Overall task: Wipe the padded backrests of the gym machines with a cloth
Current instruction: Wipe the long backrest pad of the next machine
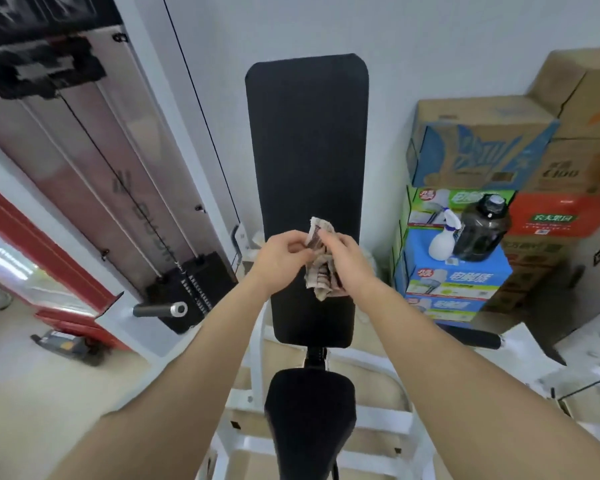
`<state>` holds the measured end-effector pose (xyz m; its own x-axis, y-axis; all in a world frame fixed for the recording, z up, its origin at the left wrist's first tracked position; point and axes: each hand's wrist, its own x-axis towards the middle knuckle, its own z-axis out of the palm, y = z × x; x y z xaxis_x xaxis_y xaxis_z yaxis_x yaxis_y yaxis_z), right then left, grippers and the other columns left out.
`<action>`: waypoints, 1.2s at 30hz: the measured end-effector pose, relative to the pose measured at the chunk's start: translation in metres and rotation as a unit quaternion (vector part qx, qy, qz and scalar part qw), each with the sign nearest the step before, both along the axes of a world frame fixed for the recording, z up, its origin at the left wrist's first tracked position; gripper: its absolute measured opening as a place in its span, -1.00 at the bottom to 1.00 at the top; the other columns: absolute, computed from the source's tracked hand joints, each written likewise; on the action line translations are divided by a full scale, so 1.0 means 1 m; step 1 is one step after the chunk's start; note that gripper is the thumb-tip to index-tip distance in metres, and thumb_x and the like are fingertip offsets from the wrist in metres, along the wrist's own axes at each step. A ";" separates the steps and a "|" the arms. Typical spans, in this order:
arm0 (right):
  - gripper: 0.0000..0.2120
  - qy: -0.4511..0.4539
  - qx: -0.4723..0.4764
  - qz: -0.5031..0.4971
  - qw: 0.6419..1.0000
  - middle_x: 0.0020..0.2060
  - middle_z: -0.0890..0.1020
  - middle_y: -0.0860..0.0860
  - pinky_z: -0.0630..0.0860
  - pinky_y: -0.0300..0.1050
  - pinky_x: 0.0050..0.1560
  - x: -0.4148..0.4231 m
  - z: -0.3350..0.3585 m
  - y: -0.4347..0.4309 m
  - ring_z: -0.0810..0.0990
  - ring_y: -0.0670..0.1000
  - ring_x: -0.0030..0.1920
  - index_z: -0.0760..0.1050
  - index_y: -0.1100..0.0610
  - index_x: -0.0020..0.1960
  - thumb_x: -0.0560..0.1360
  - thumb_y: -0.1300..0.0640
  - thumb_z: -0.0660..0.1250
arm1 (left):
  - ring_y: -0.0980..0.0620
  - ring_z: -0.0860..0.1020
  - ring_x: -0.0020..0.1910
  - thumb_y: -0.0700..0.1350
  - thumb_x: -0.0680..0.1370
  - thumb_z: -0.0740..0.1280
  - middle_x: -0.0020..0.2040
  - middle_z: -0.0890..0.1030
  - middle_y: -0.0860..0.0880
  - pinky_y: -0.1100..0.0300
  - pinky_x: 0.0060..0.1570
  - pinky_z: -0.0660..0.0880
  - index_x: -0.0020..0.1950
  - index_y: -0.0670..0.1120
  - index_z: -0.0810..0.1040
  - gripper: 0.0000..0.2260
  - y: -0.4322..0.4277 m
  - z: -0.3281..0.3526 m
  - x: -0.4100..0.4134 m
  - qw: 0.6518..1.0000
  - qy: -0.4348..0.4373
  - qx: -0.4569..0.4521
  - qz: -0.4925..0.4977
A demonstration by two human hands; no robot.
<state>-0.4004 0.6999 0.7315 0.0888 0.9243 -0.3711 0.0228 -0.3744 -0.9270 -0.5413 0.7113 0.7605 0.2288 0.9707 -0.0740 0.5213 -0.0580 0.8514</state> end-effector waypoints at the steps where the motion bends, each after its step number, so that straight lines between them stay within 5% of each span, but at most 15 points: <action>1: -0.53 0.024 -0.005 -0.011 1.000 0.09 0.62 0.01 0.65 0.17 0.09 -0.006 0.005 0.014 0.66 0.07 0.04 0.41 -0.06 0.33 0.53 -0.29 0.27 | 0.21 0.65 0.00 -0.24 0.61 0.30 0.05 0.69 0.06 0.33 -0.03 0.57 0.23 -0.02 0.60 -0.76 0.015 0.003 -0.002 0.999 -0.015 -0.011 -0.026; 5: -0.78 0.029 0.025 -0.035 0.999 0.00 0.69 0.00 0.67 0.08 0.04 -0.012 0.021 0.066 0.70 0.03 -0.01 0.54 -0.06 0.17 0.62 -0.13 0.25 | 0.14 0.67 0.08 -0.34 0.60 0.25 0.09 0.70 0.05 0.23 0.03 0.63 0.34 0.08 0.50 -0.59 0.070 0.014 -0.007 0.989 -0.101 -0.065 -0.080; 9: -0.79 -0.093 0.132 -0.148 0.976 0.08 0.63 -0.03 0.55 -0.16 -0.02 0.003 0.049 0.130 0.61 -0.08 -0.01 0.52 0.04 0.25 0.63 0.08 0.26 | 0.06 0.66 0.05 -0.24 0.62 0.27 -0.05 0.72 0.08 0.10 0.09 0.61 0.26 0.07 0.51 -0.71 0.129 0.023 -0.009 0.985 -0.139 0.013 0.106; 12: -0.67 -0.285 0.309 -0.224 0.879 0.24 0.54 -0.01 0.49 -0.18 0.13 0.017 0.088 0.184 0.53 -0.03 0.17 0.43 0.01 0.41 0.64 0.08 0.24 | 0.07 0.63 0.00 -0.21 0.60 0.26 -0.12 0.70 0.08 -0.02 0.19 0.57 0.08 0.09 0.53 -0.81 0.173 0.030 -0.012 0.968 -0.127 0.072 0.204; 14: -0.57 -0.383 0.401 -0.235 0.798 0.37 0.46 0.06 0.43 -0.10 0.27 0.027 0.111 0.225 0.47 0.06 0.30 0.35 0.05 0.49 0.63 0.13 0.24 | 0.11 0.60 -0.10 -0.21 0.61 0.25 -0.08 0.69 0.04 0.12 0.03 0.58 0.09 0.04 0.53 -0.83 0.198 0.039 -0.012 0.958 -0.139 0.089 0.234; 16: -0.49 -0.475 0.446 -0.198 0.732 0.48 0.36 0.12 0.36 -0.03 0.39 0.033 0.128 0.266 0.37 0.16 0.44 0.28 0.11 0.54 0.61 0.17 0.25 | 0.14 0.58 -0.15 -0.22 0.62 0.24 -0.05 0.68 0.03 0.30 -0.16 0.48 0.13 -0.02 0.54 -0.83 0.223 0.051 -0.011 0.947 -0.147 0.112 0.264; 20: -0.41 -0.650 0.454 -0.058 0.606 0.60 0.17 0.13 0.14 0.18 0.55 0.028 0.107 0.320 0.13 0.24 0.58 0.15 0.11 0.61 0.63 0.01 0.17 | 0.10 0.59 -0.12 -0.23 0.58 0.23 -0.10 0.67 0.04 0.17 -0.03 0.53 0.07 0.00 0.54 -0.83 0.264 0.070 -0.009 0.925 -0.166 0.150 0.308; 22: -0.42 -0.696 0.467 -0.022 0.545 0.61 0.15 0.11 0.06 0.20 0.57 0.030 0.066 0.319 0.11 0.23 0.59 0.14 0.10 0.62 0.64 -0.05 0.10 | 0.11 0.56 -0.17 -0.24 0.56 0.22 -0.11 0.68 0.04 0.13 -0.03 0.52 0.03 0.01 0.52 -0.82 0.281 0.074 -0.009 0.920 -0.164 0.164 0.316; 26: -0.46 -0.739 0.511 0.075 0.432 0.58 0.25 0.07 0.23 0.17 0.51 0.037 -0.021 0.295 0.27 0.20 0.54 0.22 0.08 0.59 0.66 -0.06 0.12 | 0.25 0.56 -0.15 -0.25 0.57 0.22 -0.11 0.66 0.07 0.31 -0.10 0.43 0.02 0.02 0.51 -0.82 0.298 0.067 -0.010 0.923 -0.155 0.181 0.303; 29: -0.47 -0.753 0.527 0.156 0.363 0.57 0.28 0.04 0.23 0.14 0.50 0.048 -0.026 0.297 0.27 0.16 0.53 0.25 0.05 0.58 0.65 -0.06 0.14 | 0.20 0.57 -0.09 -0.24 0.57 0.23 -0.10 0.65 0.07 0.36 -0.12 0.40 0.00 0.03 0.50 -0.83 0.304 0.057 -0.015 0.923 -0.160 0.186 0.297; 31: -0.48 -0.758 0.527 0.146 0.357 0.58 0.26 0.03 0.24 0.15 0.50 0.049 0.009 0.312 0.25 0.15 0.55 0.23 0.03 0.59 0.67 -0.08 0.11 | 0.21 0.55 -0.13 -0.24 0.56 0.24 -0.14 0.61 0.11 0.38 -0.14 0.39 -0.01 0.02 0.51 -0.84 0.308 0.057 -0.022 0.919 -0.160 0.191 0.305; 36: -0.50 -0.753 0.503 0.031 0.424 0.58 0.24 0.05 0.14 0.17 0.54 0.007 0.098 0.357 0.22 0.22 0.56 0.22 0.05 0.59 0.68 -0.06 0.05 | 0.21 0.49 -0.18 -0.23 0.59 0.23 -0.10 0.55 0.12 0.43 -0.16 0.42 0.04 -0.01 0.49 -0.86 0.323 0.059 -0.046 0.916 -0.146 0.197 0.318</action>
